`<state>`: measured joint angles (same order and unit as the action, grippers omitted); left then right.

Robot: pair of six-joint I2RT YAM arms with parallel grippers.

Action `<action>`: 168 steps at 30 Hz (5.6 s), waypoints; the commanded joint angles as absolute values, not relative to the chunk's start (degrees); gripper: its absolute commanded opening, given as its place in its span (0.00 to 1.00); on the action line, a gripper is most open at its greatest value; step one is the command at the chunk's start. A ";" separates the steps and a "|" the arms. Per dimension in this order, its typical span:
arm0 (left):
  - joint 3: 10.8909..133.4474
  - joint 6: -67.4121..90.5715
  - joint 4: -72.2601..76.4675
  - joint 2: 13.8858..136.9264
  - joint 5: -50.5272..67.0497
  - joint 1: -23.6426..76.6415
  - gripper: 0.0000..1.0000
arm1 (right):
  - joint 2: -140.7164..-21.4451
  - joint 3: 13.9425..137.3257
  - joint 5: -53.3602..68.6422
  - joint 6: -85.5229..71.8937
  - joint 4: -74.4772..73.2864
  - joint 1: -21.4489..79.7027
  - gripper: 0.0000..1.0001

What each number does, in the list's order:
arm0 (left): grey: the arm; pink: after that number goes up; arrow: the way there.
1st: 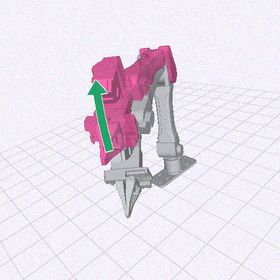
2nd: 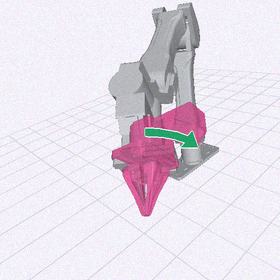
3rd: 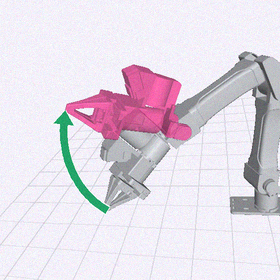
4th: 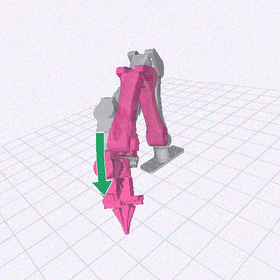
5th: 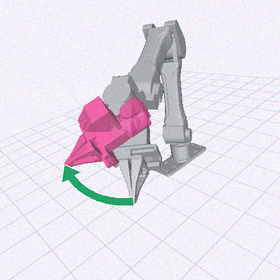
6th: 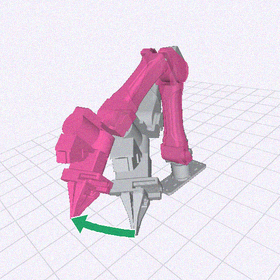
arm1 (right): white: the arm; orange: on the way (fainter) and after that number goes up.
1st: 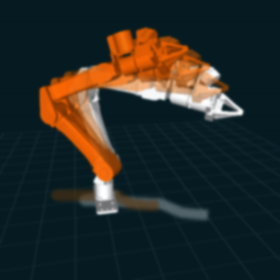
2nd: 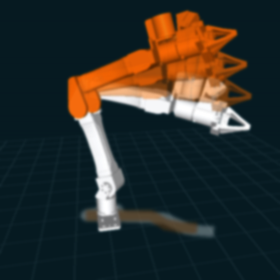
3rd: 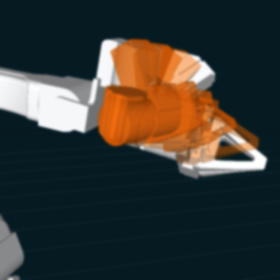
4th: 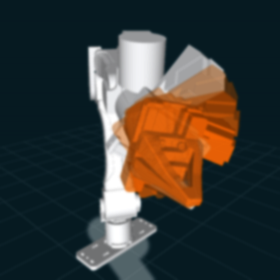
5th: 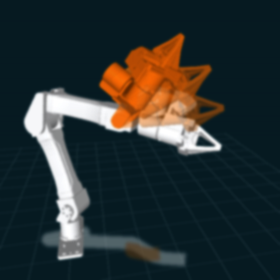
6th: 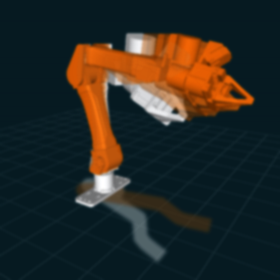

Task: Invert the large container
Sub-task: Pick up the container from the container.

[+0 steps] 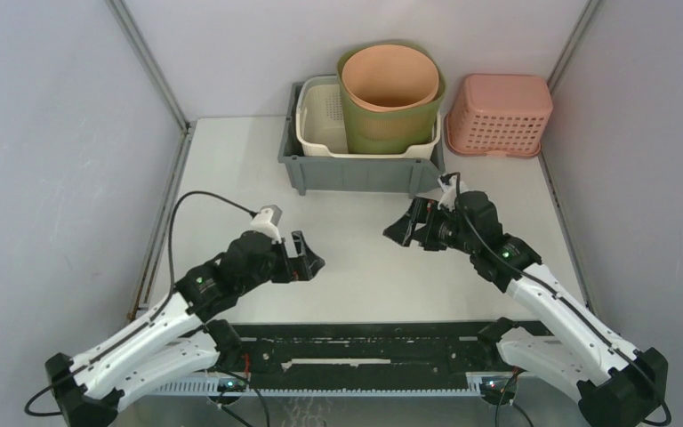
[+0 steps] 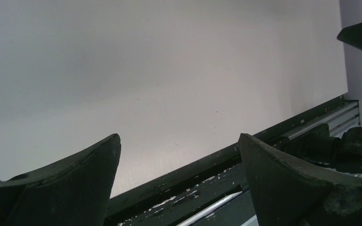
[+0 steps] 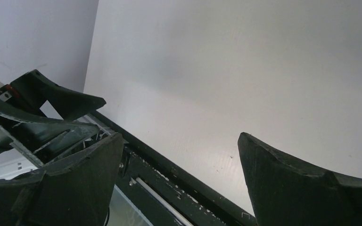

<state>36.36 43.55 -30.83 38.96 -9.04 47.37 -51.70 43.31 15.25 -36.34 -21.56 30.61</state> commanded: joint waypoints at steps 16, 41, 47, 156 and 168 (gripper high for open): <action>42.07 44.57 -30.30 46.96 0.44 45.97 1.00 | -49.32 46.32 9.23 -42.94 -30.70 35.35 1.00; 32.85 40.50 -28.89 40.20 0.12 46.30 1.00 | -47.00 37.64 -0.27 -42.65 -23.17 54.23 1.00; 35.36 37.36 -29.47 41.41 -1.20 46.24 1.00 | -50.30 40.00 0.15 -42.68 -20.01 54.42 1.00; 67.15 31.28 -26.51 61.45 -8.15 41.94 1.00 | -61.53 71.15 -2.01 -25.11 -20.50 24.12 0.87; 62.85 32.56 -27.94 57.98 -8.27 41.22 1.00 | -80.02 88.43 -0.27 -24.90 -16.64 11.97 0.87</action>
